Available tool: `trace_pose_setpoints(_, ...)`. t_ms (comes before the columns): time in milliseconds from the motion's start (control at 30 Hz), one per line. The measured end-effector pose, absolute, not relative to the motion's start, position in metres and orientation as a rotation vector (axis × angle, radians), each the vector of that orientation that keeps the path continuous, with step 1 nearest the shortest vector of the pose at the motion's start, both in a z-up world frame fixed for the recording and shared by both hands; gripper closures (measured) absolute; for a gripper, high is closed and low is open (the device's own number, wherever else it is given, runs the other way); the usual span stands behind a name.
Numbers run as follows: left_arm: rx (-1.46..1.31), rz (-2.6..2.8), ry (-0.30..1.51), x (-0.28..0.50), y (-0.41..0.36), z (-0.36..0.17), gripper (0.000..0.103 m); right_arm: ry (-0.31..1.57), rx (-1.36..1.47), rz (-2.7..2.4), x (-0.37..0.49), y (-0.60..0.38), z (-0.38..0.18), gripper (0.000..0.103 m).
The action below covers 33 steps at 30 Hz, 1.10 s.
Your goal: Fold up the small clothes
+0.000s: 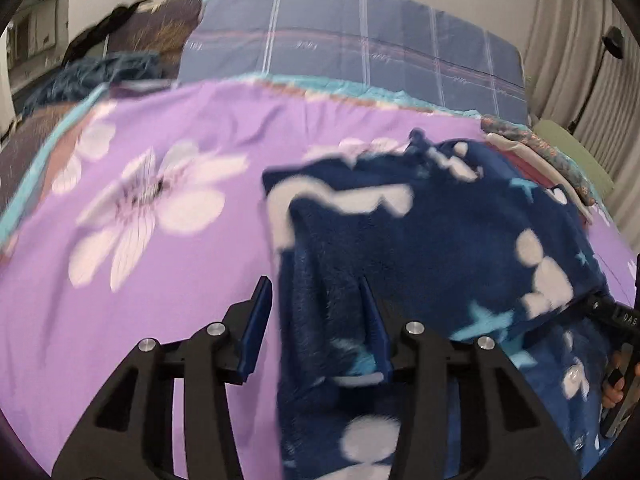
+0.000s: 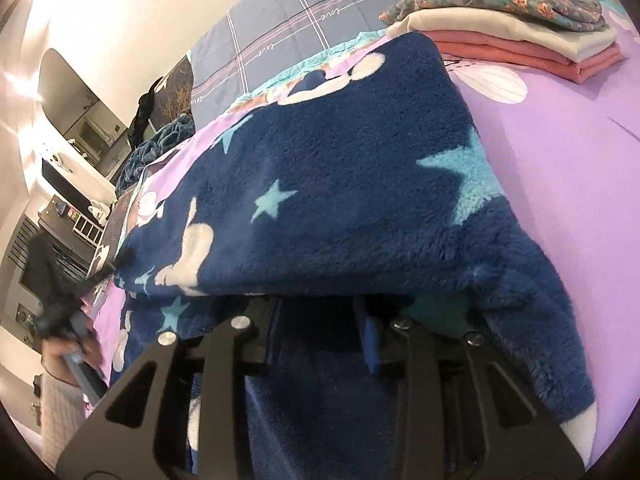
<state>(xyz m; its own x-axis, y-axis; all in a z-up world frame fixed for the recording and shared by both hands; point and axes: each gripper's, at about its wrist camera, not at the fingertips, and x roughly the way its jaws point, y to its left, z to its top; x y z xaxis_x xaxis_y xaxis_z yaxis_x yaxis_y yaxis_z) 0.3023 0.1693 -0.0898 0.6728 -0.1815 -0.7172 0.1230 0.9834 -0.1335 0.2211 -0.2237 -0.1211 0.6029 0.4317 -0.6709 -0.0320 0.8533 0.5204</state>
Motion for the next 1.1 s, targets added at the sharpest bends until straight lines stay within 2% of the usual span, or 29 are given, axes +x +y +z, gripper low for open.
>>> trace_pose_setpoints(133,-0.151,-0.174,0.773,0.298,0.182,-0.079,0.05,0.883,0.497,0.28,0.218,-0.225,-0.121,0.071)
trace_pose_setpoints(233,-0.149,-0.205,0.759,0.303,0.176,-0.068,0.044,0.883,0.493,0.279,0.215,-0.228,-0.121,0.071)
trace_pose_setpoints(400,-0.142,-0.166,0.861,0.338,0.162,-0.079,0.043,0.882,0.482,0.278,0.215,-0.225,-0.121,0.069)
trace_pose_setpoints(433,-0.128,-0.135,0.858,0.344,0.159,-0.08,0.048,0.881,0.482,0.279,0.215,-0.225,-0.12,0.069)
trace_pose_setpoints(467,-0.121,-0.13,0.846,0.347,0.158,-0.079,0.079,0.881,0.482,0.279,0.215,-0.225,-0.12,0.069)
trace_pose_setpoints(500,-0.131,-0.147,0.823,0.348,0.155,-0.073,0.099,0.881,0.484,0.28,0.215,-0.225,-0.12,0.069)
trace_pose_setpoints(633,-0.191,-0.227,0.536,0.308,0.147,-0.03,0.099,0.882,0.491,0.284,0.215,-0.225,-0.121,0.068)
trace_pose_setpoints(700,-0.134,-0.217,0.417,0.286,0.141,-0.015,0.094,0.882,0.492,0.288,0.216,-0.225,-0.121,0.067)
trace_pose_setpoints(733,-0.101,-0.175,0.436,0.288,0.139,-0.016,0.085,0.882,0.492,0.29,0.216,-0.225,-0.121,0.066)
trace_pose_setpoints(767,-0.062,-0.109,0.485,0.294,0.138,-0.023,0.062,0.882,0.491,0.29,0.216,-0.225,-0.121,0.066)
trace_pose_setpoints(800,-0.027,-0.023,0.529,0.302,0.14,-0.032,0.047,0.882,0.49,0.291,0.216,-0.224,-0.121,0.066)
trace_pose_setpoints(900,-0.022,0.099,0.604,0.308,0.152,-0.05,0.046,0.881,0.492,0.292,0.216,-0.225,-0.121,0.066)
trace_pose_setpoints(1033,-0.083,0.014,0.578,0.29,0.142,-0.042,0.044,0.88,0.491,0.291,0.216,-0.225,-0.121,0.066)
trace_pose_setpoints(1100,-0.055,-0.032,0.573,0.285,0.128,-0.04,0.034,0.877,0.485,0.292,0.216,-0.224,-0.121,0.065)
